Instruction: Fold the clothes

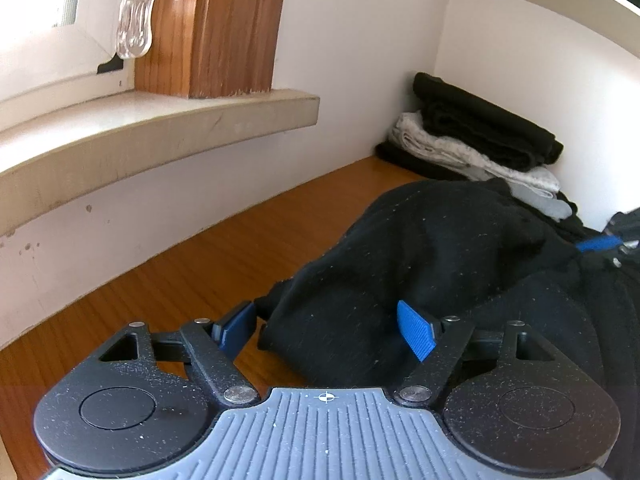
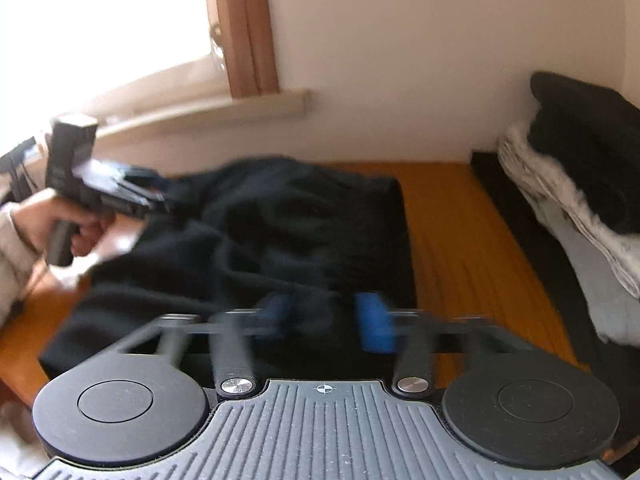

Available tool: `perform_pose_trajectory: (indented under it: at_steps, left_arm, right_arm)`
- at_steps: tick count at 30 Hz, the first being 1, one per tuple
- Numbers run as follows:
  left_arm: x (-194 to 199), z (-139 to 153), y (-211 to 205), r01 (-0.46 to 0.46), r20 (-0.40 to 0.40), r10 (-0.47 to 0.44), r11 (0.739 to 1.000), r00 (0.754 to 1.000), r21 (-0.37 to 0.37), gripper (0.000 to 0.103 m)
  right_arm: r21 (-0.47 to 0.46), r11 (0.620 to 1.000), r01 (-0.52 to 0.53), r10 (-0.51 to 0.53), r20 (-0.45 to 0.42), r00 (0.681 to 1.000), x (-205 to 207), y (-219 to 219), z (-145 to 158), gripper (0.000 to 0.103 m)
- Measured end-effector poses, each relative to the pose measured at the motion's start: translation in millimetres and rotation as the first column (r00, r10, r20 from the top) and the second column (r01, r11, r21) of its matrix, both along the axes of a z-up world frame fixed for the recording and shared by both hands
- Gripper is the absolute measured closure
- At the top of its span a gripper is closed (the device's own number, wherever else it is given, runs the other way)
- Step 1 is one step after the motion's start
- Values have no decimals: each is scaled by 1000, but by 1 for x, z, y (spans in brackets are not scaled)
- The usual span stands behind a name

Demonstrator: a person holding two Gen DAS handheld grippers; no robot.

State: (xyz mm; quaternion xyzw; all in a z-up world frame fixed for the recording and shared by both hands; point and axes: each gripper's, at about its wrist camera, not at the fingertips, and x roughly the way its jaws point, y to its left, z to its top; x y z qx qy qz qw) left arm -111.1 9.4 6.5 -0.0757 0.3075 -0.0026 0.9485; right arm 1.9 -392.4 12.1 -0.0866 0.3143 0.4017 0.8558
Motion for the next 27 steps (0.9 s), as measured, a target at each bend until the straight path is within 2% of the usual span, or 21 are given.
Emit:
perform_pose_trajectory:
  at_steps: [4,7,10,11,12,17,20,23,27]
  left_arm:
    - [2,-3,2,2,-8,-3,1000,1000,-20,23]
    - [1,0,0,-2,1,2,1000,1000,-5,22]
    - [-2,5,-2,-12,37,12,1000,999,12,23]
    - [-4,8,-2,-19,54,17,1000,998,20,23]
    - [-4,12,-6,-11,68,9,1000,998,25,25]
    - [-2,32,-23,30,141,-37,998,989,53,29]
    - [28,45,-48,89,124,-102,991,987,103,28]
    - [72,48,-80,173,68,-183,976,981,131,25]
    - [124,34,-123,284,-2,-286,950,958,130,26]
  right_arm:
    - [-46,998,31,-28,49,998,-13,-23,20,103]
    - [-48,994,103,-99,67,993,-10,-34,22,100]
    - [21,993,120,-121,93,988,-11,-32,23,87]
    - [43,994,104,-107,97,989,-12,-27,22,73]
    - [51,994,93,-98,108,989,-13,-20,22,67]
    - [61,997,50,-57,132,990,-21,-2,15,59]
    - [51,997,56,-62,119,991,-28,-9,6,56]
    - [66,996,63,-70,104,992,-35,-21,2,50]
    - [64,996,64,-69,85,994,-35,-27,-8,48]
